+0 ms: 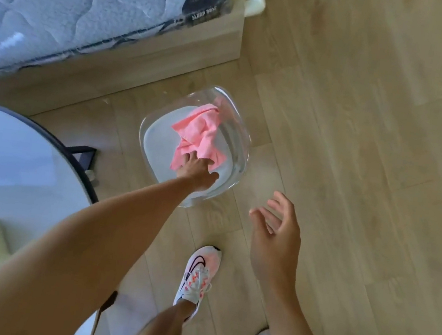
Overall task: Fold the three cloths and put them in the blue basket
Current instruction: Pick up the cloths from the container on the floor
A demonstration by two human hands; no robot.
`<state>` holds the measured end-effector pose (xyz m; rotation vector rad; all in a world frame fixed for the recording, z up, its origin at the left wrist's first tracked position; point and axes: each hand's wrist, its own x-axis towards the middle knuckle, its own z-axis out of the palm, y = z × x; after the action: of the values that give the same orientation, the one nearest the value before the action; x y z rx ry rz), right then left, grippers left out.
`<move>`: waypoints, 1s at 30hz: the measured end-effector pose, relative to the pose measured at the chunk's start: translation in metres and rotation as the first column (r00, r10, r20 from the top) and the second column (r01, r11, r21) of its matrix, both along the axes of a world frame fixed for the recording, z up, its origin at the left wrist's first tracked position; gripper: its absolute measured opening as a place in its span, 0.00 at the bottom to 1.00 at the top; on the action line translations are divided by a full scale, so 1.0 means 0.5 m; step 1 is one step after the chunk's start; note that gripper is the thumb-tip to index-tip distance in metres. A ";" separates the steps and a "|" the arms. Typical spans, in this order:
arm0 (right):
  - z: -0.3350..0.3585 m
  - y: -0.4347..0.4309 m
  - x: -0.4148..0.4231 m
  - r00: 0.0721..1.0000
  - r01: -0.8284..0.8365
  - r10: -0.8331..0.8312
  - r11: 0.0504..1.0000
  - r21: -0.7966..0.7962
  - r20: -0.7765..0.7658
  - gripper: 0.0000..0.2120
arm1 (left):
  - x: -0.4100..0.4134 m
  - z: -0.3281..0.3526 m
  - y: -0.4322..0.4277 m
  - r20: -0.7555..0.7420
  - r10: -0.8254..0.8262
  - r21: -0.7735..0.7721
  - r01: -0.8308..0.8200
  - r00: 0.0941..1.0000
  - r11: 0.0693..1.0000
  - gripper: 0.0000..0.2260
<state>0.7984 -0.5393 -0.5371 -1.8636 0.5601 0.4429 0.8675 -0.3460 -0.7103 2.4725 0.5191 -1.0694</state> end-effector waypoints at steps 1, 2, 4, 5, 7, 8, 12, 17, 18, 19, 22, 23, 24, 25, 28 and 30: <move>-0.013 -0.002 -0.004 1.000 0.000 0.000 1.000 -0.002 -0.004 0.24 | 0.006 -0.024 -0.001 -0.024 -0.016 -0.003 0.016 1.000 1.000 0.25; -0.026 -0.004 -0.008 1.000 0.000 0.000 1.000 -0.006 -0.012 0.24 | 0.009 -0.048 -0.001 -0.049 -0.033 -0.007 0.033 0.998 0.999 0.27; -0.043 -0.004 -0.016 1.000 0.004 -0.004 1.000 -0.009 -0.019 0.24 | 0.014 -0.076 0.001 -0.098 -0.040 -0.020 0.038 0.994 0.999 0.30; -0.052 -0.008 -0.020 1.000 0.011 -0.011 1.000 -0.010 -0.024 0.24 | 0.014 -0.089 -0.003 -0.096 -0.024 -0.021 0.022 0.995 1.000 0.30; -0.055 -0.009 -0.027 0.999 0.021 -0.021 1.000 0.000 -0.039 0.24 | 0.012 -0.082 0.002 -0.005 0.019 -0.014 -0.019 1.000 1.000 0.27; -0.052 -0.013 -0.032 0.999 0.030 -0.029 1.000 0.003 -0.046 0.25 | 0.008 -0.067 0.001 0.069 0.040 -0.016 -0.039 0.997 0.999 0.24; 0.004 -0.029 -0.037 0.998 0.055 -0.054 0.998 0.019 -0.042 0.23 | -0.021 0.043 0.006 0.294 0.104 -0.084 -0.083 0.950 0.993 0.16; 0.135 -0.070 -0.045 0.999 0.049 -0.048 0.998 0.046 -0.012 0.24 | -0.071 0.267 -0.007 0.466 0.203 -0.224 -0.108 0.861 0.969 0.08; 0.172 -0.082 -0.050 0.999 0.043 -0.043 0.998 0.050 0.005 0.24 | -0.086 0.321 -0.021 0.471 0.220 -0.245 -0.113 0.854 0.963 0.08; 0.205 -0.091 -0.055 0.999 0.040 -0.040 0.998 0.046 0.016 0.24 | -0.101 0.370 -0.037 0.468 0.240 -0.275 -0.118 0.850 0.954 0.09; 0.313 -0.144 -0.086 0.998 0.033 -0.035 0.999 0.027 0.058 0.26 | -0.150 0.528 -0.119 0.427 0.297 -0.374 -0.132 0.854 0.918 0.08; 0.342 -0.161 -0.099 0.997 0.036 -0.037 0.999 0.020 0.061 0.26 | -0.167 0.575 -0.147 0.405 0.318 -0.400 -0.147 0.857 0.904 0.07; 0.378 -0.189 -0.116 0.995 0.052 -0.054 0.998 0.017 0.081 0.26 | -0.185 0.628 -0.183 0.385 0.334 -0.435 -0.150 0.860 0.888 0.07; 0.411 -0.216 -0.133 0.993 0.071 -0.071 0.997 0.010 0.095 0.26 | -0.204 0.677 -0.219 0.373 0.340 -0.464 -0.144 0.863 0.874 0.07; 0.513 -0.308 -0.200 0.981 0.127 -0.123 0.992 -0.016 0.152 0.25 | -0.272 0.823 -0.340 0.376 0.331 -0.534 -0.090 0.865 0.841 0.08; 0.573 -0.374 -0.255 0.967 0.188 -0.181 0.982 -0.024 0.181 0.25 | -0.323 0.914 -0.428 0.396 0.297 -0.568 -0.022 0.869 0.823 0.12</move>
<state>0.6709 -0.7265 -0.2504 -1.8474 0.6176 0.1399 0.7062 -0.5602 -0.2532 2.0106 0.2191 -0.4224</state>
